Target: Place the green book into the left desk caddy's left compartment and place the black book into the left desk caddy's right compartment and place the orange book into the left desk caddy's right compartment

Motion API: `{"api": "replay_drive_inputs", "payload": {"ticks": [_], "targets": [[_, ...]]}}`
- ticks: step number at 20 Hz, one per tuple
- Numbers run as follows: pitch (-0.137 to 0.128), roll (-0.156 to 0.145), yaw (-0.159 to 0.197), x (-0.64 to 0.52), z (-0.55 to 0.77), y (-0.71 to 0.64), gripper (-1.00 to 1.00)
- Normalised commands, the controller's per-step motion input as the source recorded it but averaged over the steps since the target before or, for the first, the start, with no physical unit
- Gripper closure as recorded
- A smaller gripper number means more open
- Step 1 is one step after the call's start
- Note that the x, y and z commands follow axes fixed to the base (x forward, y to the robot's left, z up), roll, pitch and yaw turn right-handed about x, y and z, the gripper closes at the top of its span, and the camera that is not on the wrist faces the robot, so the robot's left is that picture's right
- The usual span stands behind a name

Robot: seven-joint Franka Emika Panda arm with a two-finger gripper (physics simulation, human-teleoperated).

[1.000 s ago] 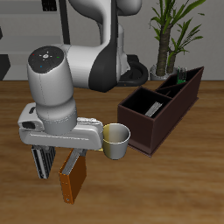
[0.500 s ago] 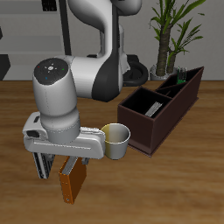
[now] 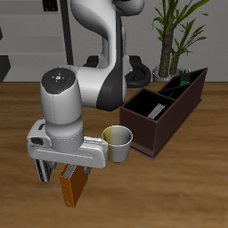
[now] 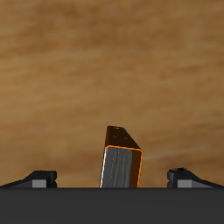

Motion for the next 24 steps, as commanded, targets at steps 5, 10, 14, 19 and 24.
{"api": "replay_drive_inputs", "payload": {"ticks": [5, 10, 14, 19, 24], "targets": [[-0.027, -0.019, 0.005, 0.00, -0.12, 0.06, -1.00], [0.000, -0.009, -0.030, -0.05, -0.24, 0.02, -1.00], [0.006, -0.007, -0.018, -0.09, -0.23, 0.01, -1.00], [0.036, 0.022, 0.002, 0.01, -0.21, -0.05, 1.00], [0.002, -0.021, -0.052, -0.05, -0.03, -0.07, 1.00]]}}
